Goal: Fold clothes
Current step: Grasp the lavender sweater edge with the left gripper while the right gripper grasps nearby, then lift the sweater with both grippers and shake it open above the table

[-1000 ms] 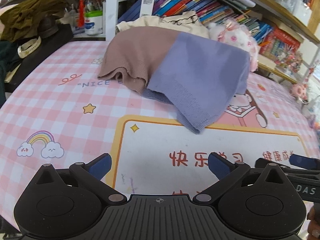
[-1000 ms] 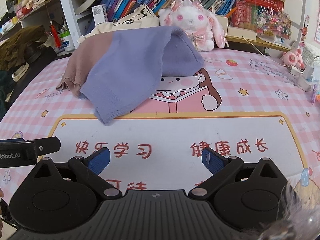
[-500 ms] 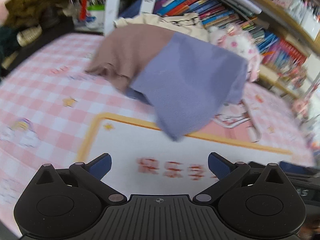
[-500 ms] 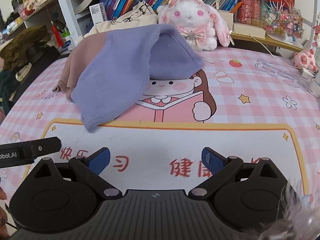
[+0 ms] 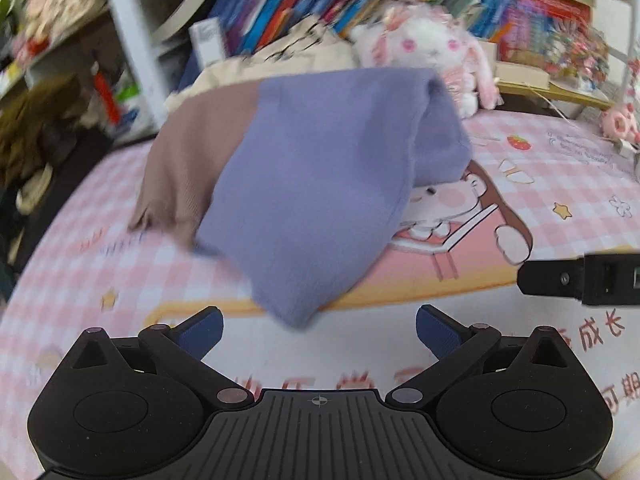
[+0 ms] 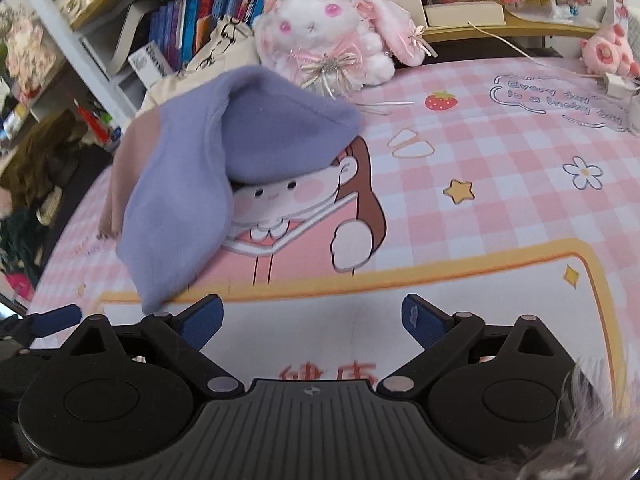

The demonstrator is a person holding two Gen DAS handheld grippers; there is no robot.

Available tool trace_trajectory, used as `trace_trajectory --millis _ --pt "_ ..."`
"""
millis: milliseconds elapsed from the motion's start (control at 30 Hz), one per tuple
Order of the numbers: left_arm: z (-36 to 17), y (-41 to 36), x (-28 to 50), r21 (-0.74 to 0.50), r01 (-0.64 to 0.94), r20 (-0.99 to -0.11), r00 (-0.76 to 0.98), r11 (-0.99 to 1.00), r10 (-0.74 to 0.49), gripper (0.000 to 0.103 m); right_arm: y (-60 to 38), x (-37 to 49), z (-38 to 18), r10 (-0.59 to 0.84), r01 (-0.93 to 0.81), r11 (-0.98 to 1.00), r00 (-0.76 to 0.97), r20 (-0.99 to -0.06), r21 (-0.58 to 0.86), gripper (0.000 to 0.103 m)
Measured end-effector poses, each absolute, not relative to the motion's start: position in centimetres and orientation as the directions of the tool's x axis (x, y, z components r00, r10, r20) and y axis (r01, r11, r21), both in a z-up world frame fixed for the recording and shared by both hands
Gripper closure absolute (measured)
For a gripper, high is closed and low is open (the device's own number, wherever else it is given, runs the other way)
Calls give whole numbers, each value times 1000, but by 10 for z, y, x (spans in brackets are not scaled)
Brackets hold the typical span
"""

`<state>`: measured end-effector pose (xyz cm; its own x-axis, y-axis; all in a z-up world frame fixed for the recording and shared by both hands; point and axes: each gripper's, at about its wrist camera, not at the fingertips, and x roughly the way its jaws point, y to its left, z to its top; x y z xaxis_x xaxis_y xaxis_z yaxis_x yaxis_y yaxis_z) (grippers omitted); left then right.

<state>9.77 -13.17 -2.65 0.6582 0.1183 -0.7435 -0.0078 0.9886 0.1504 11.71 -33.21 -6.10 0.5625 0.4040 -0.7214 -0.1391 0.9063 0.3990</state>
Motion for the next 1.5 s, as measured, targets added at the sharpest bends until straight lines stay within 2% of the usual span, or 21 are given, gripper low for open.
trace_trajectory --millis 67,200,533,600,633,667,733,767,833,1033,1133,1167,1300,1367,1433,1500 --pt "-30 -142 110 170 34 -741 663 985 105 0 -341 126 -62 427 -122 890 557 -712 439 8" --pt "-37 -164 135 210 111 -728 681 971 79 0 -361 139 -63 462 -71 857 548 -698 511 19" --pt "-46 -201 203 353 103 -619 771 930 149 1 -403 138 -66 531 63 751 536 -657 658 33" --pt "-49 -199 210 381 89 -610 772 920 178 13 -407 137 -67 562 89 707 532 -633 702 33" --pt "-51 -198 214 396 82 -605 772 915 193 28 -407 137 -67 581 103 681 526 -621 725 33" --pt "-51 -192 216 395 62 -608 765 917 211 52 -407 137 -69 601 120 653 519 -608 748 33" --pt "-50 -176 214 359 20 -624 749 933 224 75 -404 137 -72 626 163 607 506 -594 778 33" --pt "-46 -165 207 328 7 -630 747 945 213 85 -402 137 -75 634 192 586 496 -593 787 33" --pt "-41 -149 193 291 -4 -636 746 957 197 96 -396 136 -81 660 246 531 479 -578 811 33" --pt "-16 -125 122 253 30 -633 761 967 141 97 -365 133 -87 739 282 377 483 -470 882 33" --pt "-5 -121 89 243 54 -625 773 969 114 98 -351 135 -91 741 304 337 499 -450 891 32" --pt "-3 -120 81 246 58 -620 777 968 111 102 -346 137 -93 739 314 325 504 -447 892 32" --pt "4 -114 55 269 70 -602 790 961 112 102 -328 144 -103 730 360 273 526 -436 892 32" --pt "3 -112 53 304 73 -602 788 950 132 92 -324 148 -103 717 367 277 536 -445 888 33" --pt "2 -112 53 326 82 -601 787 942 140 87 -320 150 -101 705 363 288 545 -453 886 33" --pt "0 -116 57 352 93 -592 793 931 145 60 -322 148 -95 704 341 293 555 -443 893 33"
